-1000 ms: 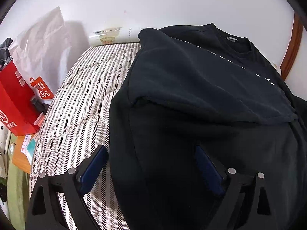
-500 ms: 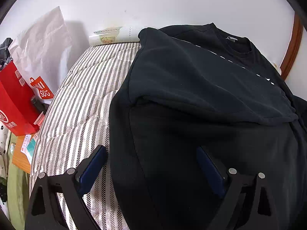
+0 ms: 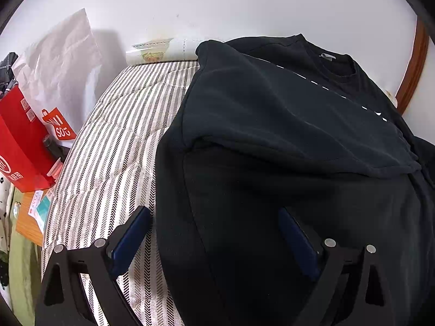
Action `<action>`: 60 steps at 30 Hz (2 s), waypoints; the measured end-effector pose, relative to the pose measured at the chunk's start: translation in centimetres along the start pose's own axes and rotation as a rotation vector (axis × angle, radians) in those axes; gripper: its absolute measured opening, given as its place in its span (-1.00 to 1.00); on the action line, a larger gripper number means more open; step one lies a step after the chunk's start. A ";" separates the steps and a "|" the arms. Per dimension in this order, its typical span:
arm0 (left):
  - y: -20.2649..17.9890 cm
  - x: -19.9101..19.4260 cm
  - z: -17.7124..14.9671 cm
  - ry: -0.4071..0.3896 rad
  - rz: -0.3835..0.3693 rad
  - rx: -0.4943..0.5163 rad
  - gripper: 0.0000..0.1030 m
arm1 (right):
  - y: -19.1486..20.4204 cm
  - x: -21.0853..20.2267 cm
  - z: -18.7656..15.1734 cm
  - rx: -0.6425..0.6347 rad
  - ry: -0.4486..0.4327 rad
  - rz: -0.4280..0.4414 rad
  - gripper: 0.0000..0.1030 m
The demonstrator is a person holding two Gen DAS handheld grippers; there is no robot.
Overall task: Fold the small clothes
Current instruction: 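Lift and fold the plain sleeve across the body with the right gripper, then lay the cuff on the sweatshirt body and open the right gripper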
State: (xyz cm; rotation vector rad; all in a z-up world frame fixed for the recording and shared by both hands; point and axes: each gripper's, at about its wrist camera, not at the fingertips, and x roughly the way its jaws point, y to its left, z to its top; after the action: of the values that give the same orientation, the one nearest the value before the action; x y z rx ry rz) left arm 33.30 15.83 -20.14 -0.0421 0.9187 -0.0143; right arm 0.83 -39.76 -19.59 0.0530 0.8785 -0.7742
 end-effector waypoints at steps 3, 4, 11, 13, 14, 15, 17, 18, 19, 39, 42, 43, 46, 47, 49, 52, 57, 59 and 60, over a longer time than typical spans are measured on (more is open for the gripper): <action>-0.1 -0.5 -0.3 0.006 -0.007 0.021 0.83 | 0.0 -1.2 0.7 0.006 -0.047 -0.019 -0.83; -0.3 -0.6 -0.5 0.009 -0.014 0.038 0.83 | 0.2 -1.9 1.2 0.005 -0.064 -0.025 -0.83; -0.6 -2.2 -1.3 0.097 -0.069 0.052 0.83 | 3.7 -10.4 8.3 -0.023 -0.299 0.052 -0.83; -0.1 -3.2 -1.7 0.099 -0.078 0.037 0.83 | 5.7 -12.5 10.2 -0.050 -0.349 0.078 -0.83; 0.1 -3.7 -1.9 0.093 -0.078 0.033 0.83 | 7.2 -13.6 11.1 -0.068 -0.371 0.102 -0.83; 0.3 -4.2 -2.2 0.092 -0.075 0.031 0.83 | 8.7 -14.8 12.0 -0.090 -0.399 0.138 -0.83; 0.5 -4.9 -2.9 0.095 -0.074 0.033 0.83 | 12.0 -16.9 13.2 -0.132 -0.450 0.203 -0.83; 0.6 -5.2 -3.3 0.095 -0.075 0.035 0.83 | 13.9 -17.7 14.0 -0.157 -0.471 0.237 -0.83; 0.7 -5.5 -3.7 0.092 -0.078 0.039 0.83 | 16.0 -18.8 14.4 -0.179 -0.492 0.277 -0.83; 1.1 -9.5 -4.7 0.014 -0.170 0.023 0.83 | 44.9 -20.6 9.9 -0.525 -0.356 0.628 -0.13; -0.6 -9.6 -3.5 -0.006 -0.180 0.046 0.83 | 44.3 -18.8 9.4 -0.551 -0.295 0.676 0.33; -1.4 -9.5 -3.0 -0.013 -0.191 0.053 0.83 | 44.1 -18.2 9.2 -0.551 -0.275 0.689 0.48; -3.4 -9.1 -1.7 -0.015 -0.209 0.066 0.83 | 42.6 -16.0 8.5 -0.549 -0.189 0.745 0.54; -4.2 -8.9 -1.3 -0.014 -0.212 0.074 0.83 | 42.0 -15.5 8.3 -0.551 -0.178 0.747 0.54; -6.0 -8.4 -0.5 -0.010 -0.219 0.100 0.83 | 40.4 -14.9 7.9 -0.521 -0.184 0.741 0.57; -8.1 -7.8 0.4 -0.003 -0.211 0.130 0.83 | 38.4 -14.5 7.6 -0.529 -0.159 0.750 0.57; -11.8 -6.9 2.1 -0.010 -0.194 0.191 0.83 | 33.6 -14.2 7.9 -0.482 -0.193 0.777 0.57; -13.4 -6.4 3.0 -0.011 -0.191 0.205 0.83 | 31.9 -13.7 8.4 -0.451 -0.212 0.769 0.57; -14.4 -6.1 3.4 -0.010 -0.196 0.216 0.83 | 31.1 -13.3 8.7 -0.432 -0.225 0.759 0.57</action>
State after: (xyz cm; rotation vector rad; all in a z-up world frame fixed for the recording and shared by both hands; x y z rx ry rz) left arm 32.39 1.73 -12.61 0.0680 0.8960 -0.2947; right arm 21.09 -12.24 -12.58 -0.0799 0.7153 0.1243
